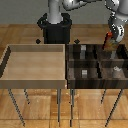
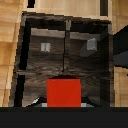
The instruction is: Place the box of cereal into the appropriate compartment.
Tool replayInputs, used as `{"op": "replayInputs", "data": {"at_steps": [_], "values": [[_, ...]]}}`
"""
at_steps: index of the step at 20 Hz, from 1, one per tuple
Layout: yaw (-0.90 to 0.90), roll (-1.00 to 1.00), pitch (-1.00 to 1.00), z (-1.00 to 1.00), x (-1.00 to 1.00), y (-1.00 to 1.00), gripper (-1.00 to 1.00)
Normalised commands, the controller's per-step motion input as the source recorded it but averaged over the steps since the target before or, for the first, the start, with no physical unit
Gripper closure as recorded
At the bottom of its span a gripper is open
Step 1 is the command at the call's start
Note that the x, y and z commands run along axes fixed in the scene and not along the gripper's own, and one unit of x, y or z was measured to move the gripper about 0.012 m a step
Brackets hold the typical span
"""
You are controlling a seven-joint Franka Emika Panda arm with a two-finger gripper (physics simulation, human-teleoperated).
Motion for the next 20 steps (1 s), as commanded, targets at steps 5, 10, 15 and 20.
{"op": "replayInputs", "data": {"at_steps": [5,10,15,20], "values": [[0.00,0.00,0.00,-0.05,-1.00,0.00,1.00],[0.00,0.00,0.00,-0.80,0.00,0.00,1.00],[0.00,0.00,0.00,-1.00,0.00,0.00,1.00],[0.00,0.00,0.00,-1.00,0.00,0.00,1.00]]}}
